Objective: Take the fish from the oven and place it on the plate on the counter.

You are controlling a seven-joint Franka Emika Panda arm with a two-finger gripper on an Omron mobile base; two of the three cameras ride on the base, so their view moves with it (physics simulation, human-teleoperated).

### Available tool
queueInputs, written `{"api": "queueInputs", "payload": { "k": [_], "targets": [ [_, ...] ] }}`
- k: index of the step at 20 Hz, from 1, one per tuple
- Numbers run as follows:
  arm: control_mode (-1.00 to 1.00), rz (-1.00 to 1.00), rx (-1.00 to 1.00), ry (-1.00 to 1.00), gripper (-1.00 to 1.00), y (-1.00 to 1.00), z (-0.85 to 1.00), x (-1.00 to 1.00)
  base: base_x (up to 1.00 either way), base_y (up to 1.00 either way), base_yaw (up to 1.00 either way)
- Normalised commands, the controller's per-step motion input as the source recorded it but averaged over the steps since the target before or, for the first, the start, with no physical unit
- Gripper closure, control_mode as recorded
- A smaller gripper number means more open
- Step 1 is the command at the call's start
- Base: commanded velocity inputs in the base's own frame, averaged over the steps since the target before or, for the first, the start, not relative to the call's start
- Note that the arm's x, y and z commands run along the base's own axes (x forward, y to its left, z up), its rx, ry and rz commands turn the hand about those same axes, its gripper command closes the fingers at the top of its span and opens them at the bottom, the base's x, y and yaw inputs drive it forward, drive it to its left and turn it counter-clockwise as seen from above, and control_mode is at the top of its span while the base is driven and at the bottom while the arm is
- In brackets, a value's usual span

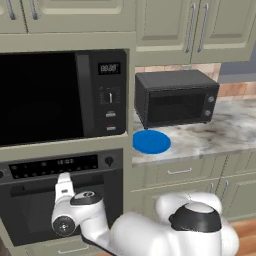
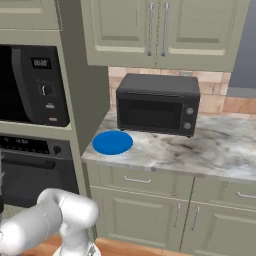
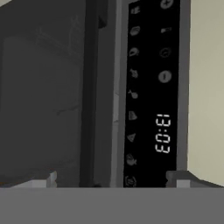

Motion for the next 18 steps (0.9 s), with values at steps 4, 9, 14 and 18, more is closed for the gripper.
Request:
{"api": "queueInputs", "payload": {
  "k": [4, 9, 14, 18],
  "targets": [
    [-1.0, 0.0, -0.09, -0.06, -1.0, 0.15, 0.0, 0.43, 0.0, 0.0, 0.0],
    [-1.0, 0.0, -0.07, -0.04, -1.0, 0.2, -0.08, 0.2, 0.0, 0.0, 0.0],
    [-1.0, 0.0, -0.07, 0.0, -1.0, 0.22, -0.22, 0.18, 0.0, 0.0, 0.0],
    [-1.0, 0.0, -0.07, -0.03, -1.0, 0.12, -0.32, 0.26, 0.0, 0.0, 0.0]
  ]
}}
